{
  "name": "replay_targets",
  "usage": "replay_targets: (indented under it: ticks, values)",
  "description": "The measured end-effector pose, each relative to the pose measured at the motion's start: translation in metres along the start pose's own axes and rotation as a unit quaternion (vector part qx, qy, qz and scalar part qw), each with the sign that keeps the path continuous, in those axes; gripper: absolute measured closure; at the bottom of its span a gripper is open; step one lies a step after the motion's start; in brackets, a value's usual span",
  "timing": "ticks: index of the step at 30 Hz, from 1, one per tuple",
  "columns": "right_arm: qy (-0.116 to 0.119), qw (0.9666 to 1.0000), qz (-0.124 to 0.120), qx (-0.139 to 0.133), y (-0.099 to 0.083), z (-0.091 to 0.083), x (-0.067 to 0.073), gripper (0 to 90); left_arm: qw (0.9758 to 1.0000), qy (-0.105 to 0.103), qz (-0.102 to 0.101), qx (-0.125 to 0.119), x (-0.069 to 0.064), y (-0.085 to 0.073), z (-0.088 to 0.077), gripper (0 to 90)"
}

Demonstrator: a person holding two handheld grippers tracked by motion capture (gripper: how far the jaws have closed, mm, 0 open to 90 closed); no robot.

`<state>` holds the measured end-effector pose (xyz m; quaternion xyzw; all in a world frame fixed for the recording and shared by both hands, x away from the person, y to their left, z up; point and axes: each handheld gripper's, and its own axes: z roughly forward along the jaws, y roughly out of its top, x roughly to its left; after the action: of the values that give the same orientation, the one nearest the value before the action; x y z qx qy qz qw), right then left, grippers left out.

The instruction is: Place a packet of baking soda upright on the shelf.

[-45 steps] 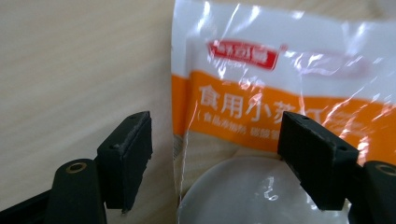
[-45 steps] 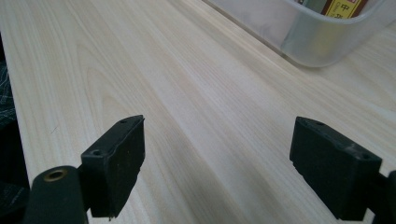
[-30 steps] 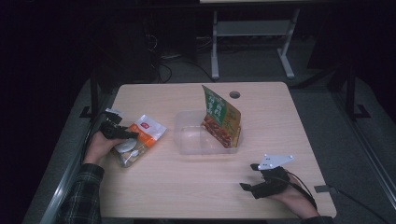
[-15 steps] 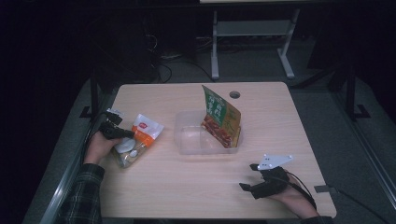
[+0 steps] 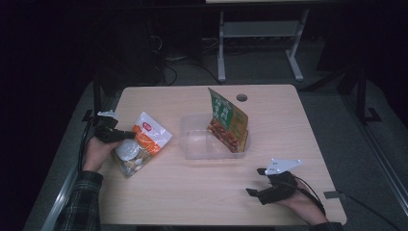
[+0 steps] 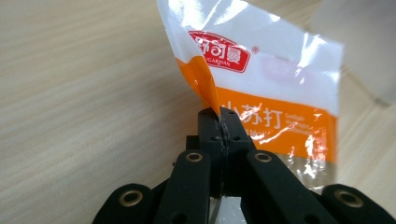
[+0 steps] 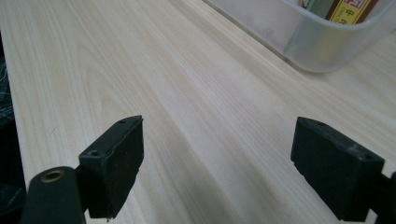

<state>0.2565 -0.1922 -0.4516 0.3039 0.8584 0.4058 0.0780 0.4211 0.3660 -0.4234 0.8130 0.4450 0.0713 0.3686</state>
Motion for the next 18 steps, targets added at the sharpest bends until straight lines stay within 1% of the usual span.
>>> replay_targets:
  ticks: [2,3,7,11,12,14,15,17,18]
  values:
    - [0.001,1.0,-0.005,-0.001,0.001,0.001,-0.001,16.1,0.9999,-0.003,0.001,-0.012,-0.004,0.0,-0.006,89.8]
    - [0.002,1.0,-0.002,-0.001,0.002,0.002,-0.001,15.8,0.9999,-0.004,0.003,-0.016,-0.006,0.001,-0.008,89.8]
    - [0.006,1.0,-0.005,-0.003,0.005,0.004,-0.001,17.0,0.9991,-0.016,0.005,-0.038,-0.017,0.0,-0.019,89.8]
    - [0.012,0.9999,-0.009,-0.008,0.009,0.005,0.0,20.2,0.9982,-0.018,0.013,-0.056,-0.028,-0.001,-0.03,89.8]
    - [0.014,0.9998,-0.012,-0.01,0.011,0.005,0.001,20.5,0.998,-0.018,0.011,-0.059,-0.03,-0.001,-0.033,89.8]
    - [0.02,0.9997,-0.01,-0.008,0.013,0.005,0.002,20.9,0.9974,-0.021,0.013,-0.068,-0.034,-0.002,-0.038,89.9]
    - [0.023,0.9997,-0.008,-0.008,0.014,0.005,0.003,21.5,0.9973,-0.022,0.015,-0.069,-0.036,-0.002,-0.041,89.9]
    - [0.02,0.9997,-0.012,-0.013,0.016,0.004,0.004,22.1,0.9964,-0.024,0.014,-0.08,-0.041,-0.004,-0.047,89.9]
    - [0.025,0.9995,-0.009,-0.016,0.018,0.003,0.004,23.0,0.9961,-0.025,0.017,-0.083,-0.042,-0.004,-0.051,89.9]
